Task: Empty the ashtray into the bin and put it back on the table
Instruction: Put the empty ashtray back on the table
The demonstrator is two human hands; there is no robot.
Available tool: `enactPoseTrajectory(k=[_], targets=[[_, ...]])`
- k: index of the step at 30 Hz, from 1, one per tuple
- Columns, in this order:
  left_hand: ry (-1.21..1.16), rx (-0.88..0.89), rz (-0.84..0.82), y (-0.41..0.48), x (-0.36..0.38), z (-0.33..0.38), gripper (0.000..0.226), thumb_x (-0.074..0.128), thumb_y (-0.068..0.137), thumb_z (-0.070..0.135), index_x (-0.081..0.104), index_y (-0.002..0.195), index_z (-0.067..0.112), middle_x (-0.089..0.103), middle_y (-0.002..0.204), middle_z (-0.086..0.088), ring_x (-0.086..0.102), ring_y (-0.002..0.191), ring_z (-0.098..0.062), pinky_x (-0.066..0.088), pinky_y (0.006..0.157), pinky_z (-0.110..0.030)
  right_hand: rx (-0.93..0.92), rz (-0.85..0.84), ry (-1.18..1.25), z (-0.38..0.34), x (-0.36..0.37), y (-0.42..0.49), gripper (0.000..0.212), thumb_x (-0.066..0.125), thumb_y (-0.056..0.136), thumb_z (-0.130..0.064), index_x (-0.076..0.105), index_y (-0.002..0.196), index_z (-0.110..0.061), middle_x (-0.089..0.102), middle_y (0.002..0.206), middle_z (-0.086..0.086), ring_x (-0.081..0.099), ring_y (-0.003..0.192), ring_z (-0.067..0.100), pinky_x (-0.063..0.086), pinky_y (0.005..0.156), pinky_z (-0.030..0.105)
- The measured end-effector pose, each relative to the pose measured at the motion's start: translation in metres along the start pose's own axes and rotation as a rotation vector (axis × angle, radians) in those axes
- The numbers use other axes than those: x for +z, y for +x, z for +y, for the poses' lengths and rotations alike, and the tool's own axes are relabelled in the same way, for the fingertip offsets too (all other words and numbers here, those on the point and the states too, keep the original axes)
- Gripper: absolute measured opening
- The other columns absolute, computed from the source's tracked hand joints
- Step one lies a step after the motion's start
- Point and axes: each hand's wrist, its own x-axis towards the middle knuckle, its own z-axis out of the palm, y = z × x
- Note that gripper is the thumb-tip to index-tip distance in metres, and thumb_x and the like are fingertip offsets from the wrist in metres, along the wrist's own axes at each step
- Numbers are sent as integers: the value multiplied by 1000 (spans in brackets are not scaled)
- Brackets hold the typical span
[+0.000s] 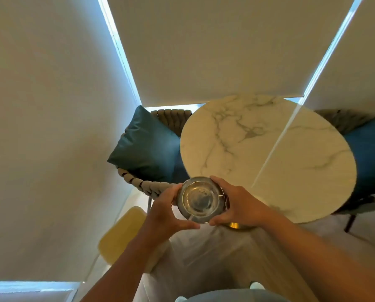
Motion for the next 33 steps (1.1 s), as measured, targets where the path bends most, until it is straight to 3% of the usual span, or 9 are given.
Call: enactPoseTrajectory(k=[5,9,13,20,24,25,29,33], targets=[[-49,19,-140,44,65,38,98,85,53,64,41,136,37,60,123,15,60,111,-7,54,92,-27,86,82,-12,53,-54,-49,118,86,49,-61,23,146,-37,61,118,-19,62,101,0,44,81,5],[-29,33,-199,78,116,75,92,81,51,71,33,129,57,51,121,30,53,111,3,45,87,-9,121,124,-54,93,-102,-83,120,85,50,-61,24,149,-28,64,123,-8,60,93,-1,40,77,4],[-16,12,-227,109,157,101,100,83,47,67,36,133,46,54,121,22,53,109,2,44,85,-10,149,129,-84,128,-143,-96,122,89,52,-54,23,150,-26,62,117,-10,55,78,-8,39,68,1],[34,19,-246,165,189,116,108,87,43,60,42,137,34,55,118,19,55,103,-2,47,86,-19,215,128,-26,173,-184,-79,123,87,49,-58,23,149,-30,60,116,-15,58,82,-5,40,69,4],[65,-1,-274,210,198,97,108,93,44,48,44,138,30,55,119,16,54,99,-3,48,87,-22,259,125,-1,197,-194,-45,120,90,51,-48,24,149,-28,60,120,-12,56,84,-8,40,70,7],[67,-12,-285,224,201,90,108,94,43,46,44,138,29,56,120,14,55,99,-3,49,88,-24,272,131,2,204,-195,-33,119,91,51,-45,25,148,-28,60,122,-10,57,88,-4,42,74,9],[64,-46,-324,274,217,59,112,93,41,48,41,139,34,55,123,14,55,102,-5,49,92,-29,351,144,-52,233,-202,14,122,92,50,-45,24,149,-24,53,131,0,53,115,20,49,95,39],[44,-65,-346,320,236,23,104,91,41,46,36,128,50,51,112,29,53,101,-3,49,89,-30,413,117,-77,272,-204,63,127,92,51,-43,17,151,-21,49,131,7,51,118,25,48,97,42]])
